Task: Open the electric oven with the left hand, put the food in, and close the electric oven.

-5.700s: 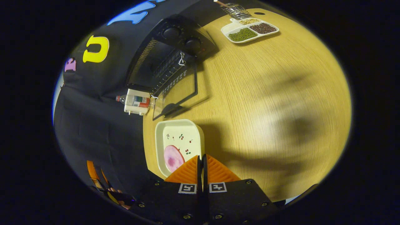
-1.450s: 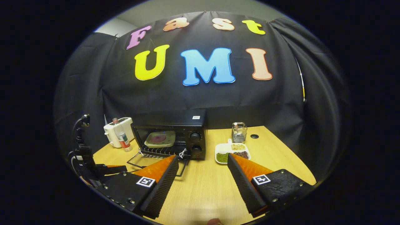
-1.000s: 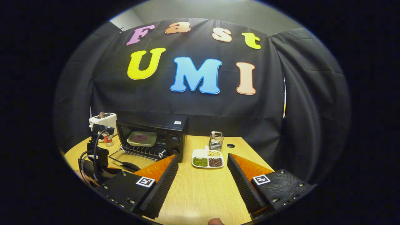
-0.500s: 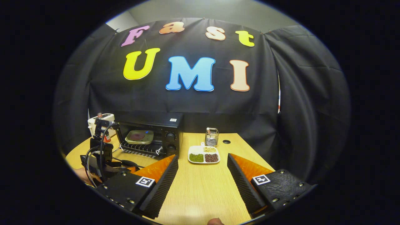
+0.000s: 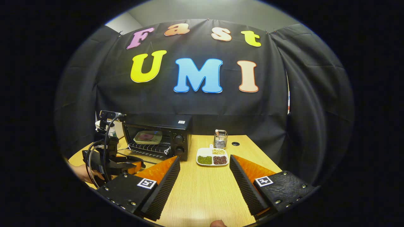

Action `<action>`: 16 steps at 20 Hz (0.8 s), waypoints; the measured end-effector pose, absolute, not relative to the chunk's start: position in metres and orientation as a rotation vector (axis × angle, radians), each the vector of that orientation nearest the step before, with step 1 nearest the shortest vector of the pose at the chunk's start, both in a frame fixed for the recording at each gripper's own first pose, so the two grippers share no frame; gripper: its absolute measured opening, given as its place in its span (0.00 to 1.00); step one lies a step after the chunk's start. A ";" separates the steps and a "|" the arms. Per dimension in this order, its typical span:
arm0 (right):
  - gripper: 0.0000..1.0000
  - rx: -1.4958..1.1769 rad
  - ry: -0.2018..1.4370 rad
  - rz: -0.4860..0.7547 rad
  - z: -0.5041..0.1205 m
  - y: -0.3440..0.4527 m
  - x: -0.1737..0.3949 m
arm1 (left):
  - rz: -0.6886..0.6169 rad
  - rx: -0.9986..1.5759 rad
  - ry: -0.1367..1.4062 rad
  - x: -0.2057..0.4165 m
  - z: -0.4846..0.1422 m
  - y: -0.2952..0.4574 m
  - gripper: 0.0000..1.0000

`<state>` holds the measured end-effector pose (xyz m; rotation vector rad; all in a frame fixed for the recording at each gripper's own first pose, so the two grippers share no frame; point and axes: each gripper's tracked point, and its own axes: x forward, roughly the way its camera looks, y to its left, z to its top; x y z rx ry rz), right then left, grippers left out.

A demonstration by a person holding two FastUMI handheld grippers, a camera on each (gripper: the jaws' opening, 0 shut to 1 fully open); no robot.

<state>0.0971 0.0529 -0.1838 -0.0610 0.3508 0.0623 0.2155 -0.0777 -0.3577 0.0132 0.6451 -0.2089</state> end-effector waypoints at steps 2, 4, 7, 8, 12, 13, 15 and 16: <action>0.98 -0.056 0.350 0.066 -0.184 0.055 0.100 | -0.212 0.007 0.607 0.220 -0.347 -0.077 1.00; 0.98 -0.064 0.353 0.068 -0.187 0.056 0.105 | -0.214 0.010 0.556 0.228 -0.335 -0.078 0.97; 0.98 -0.065 0.356 0.070 -0.184 0.059 0.109 | -0.227 0.056 0.485 0.240 -0.321 -0.077 0.97; 0.98 -0.065 0.360 0.069 -0.185 0.060 0.108 | -0.233 0.072 0.465 0.244 -0.316 -0.077 0.98; 0.98 -0.053 0.357 0.051 -0.182 0.060 0.110 | -0.260 0.081 0.417 0.259 -0.298 -0.079 0.97; 0.98 -0.052 0.350 0.045 -0.180 0.058 0.110 | -0.258 0.060 0.395 0.261 -0.288 -0.081 0.97; 0.98 -0.045 0.333 0.035 -0.175 0.055 0.107 | -0.259 0.015 0.339 0.269 -0.259 -0.084 1.00; 0.98 -0.040 0.323 0.034 -0.171 0.053 0.106 | -0.260 -0.001 0.309 0.267 -0.243 -0.087 1.00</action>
